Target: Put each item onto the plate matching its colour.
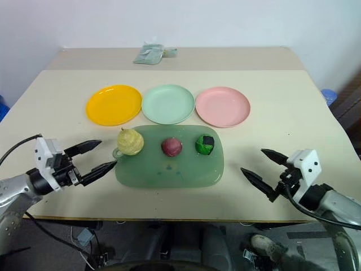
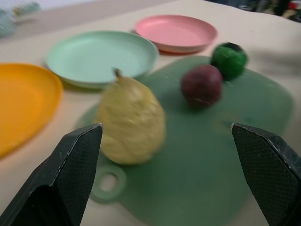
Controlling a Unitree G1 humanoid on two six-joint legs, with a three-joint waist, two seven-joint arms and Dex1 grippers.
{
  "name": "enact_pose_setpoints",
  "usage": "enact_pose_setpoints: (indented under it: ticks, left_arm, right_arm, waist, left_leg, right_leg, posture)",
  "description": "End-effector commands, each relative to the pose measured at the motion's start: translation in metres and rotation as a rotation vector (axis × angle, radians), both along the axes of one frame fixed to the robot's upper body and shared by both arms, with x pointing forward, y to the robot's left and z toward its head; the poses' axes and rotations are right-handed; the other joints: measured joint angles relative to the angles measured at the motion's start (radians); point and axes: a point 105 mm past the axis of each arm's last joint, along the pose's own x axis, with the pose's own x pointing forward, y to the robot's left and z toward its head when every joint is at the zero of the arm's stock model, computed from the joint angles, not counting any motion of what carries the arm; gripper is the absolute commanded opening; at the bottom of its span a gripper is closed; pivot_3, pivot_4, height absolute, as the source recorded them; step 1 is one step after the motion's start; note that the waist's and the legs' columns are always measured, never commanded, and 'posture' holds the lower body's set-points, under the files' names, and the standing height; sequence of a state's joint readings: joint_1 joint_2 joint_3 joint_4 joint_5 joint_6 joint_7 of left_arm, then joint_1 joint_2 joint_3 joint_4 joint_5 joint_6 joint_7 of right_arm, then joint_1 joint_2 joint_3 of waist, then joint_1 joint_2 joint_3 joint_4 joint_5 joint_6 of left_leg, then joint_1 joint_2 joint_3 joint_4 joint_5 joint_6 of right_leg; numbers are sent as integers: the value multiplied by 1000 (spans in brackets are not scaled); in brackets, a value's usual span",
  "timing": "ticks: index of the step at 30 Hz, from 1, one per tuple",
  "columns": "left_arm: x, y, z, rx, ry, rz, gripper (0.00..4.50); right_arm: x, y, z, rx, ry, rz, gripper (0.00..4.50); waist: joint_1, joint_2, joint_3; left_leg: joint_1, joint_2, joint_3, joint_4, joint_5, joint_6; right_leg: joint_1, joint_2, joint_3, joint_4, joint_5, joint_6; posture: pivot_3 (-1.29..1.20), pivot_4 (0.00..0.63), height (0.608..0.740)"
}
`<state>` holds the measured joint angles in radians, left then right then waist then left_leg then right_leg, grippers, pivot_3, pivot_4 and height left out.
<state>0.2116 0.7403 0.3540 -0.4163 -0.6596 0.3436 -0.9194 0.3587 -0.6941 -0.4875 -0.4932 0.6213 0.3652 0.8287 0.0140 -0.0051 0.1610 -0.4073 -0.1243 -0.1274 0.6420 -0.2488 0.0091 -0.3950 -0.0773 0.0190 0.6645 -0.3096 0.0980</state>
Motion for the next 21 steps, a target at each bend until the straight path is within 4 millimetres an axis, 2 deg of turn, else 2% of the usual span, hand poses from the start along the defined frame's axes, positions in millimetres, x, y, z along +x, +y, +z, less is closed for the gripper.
enact_pose_setpoints:
  ticks: [1,6,11,16,21]
  left_arm:
    - [-2,1,13,29,-45,-18,4500]
    - [4,-2,15,13,-54,-9,4500]
    - [10,-7,19,17,-78,6,4500]
    - [18,-13,27,-32,-117,62,4500]
    - [35,-18,22,-47,-69,139,4500]
  right_arm:
    - [-2,1,11,-31,-52,16,4464]
    - [2,1,11,-29,-71,12,4464]
    - [4,9,12,-22,-74,41,4464]
    - [7,31,22,8,-103,134,4464]
    - [19,56,35,33,-143,293,4464]
  waist:
    - [0,0,0]
    - [1,0,0]
    - [1,0,0]
    - [0,0,0]
    - [0,0,0]
  left_leg:
    - [0,0,0,0,0,0]
    - [0,0,0,0,0,0]
    - [0,0,0,0,0,0]
    - [0,0,0,0,0,0]
    - [0,0,0,0,0,0]
  right_leg:
    - [0,0,0,0,0,0]
    - [0,0,0,-1,0,0]
    - [0,0,0,-1,0,0]
    - [0,0,0,-1,0,0]
    - [0,0,0,-1,0,0]
  posture:
    - [0,150,740]
    - [0,150,740]
    - [0,150,740]
    - [0,150,740]
    - [0,150,740]
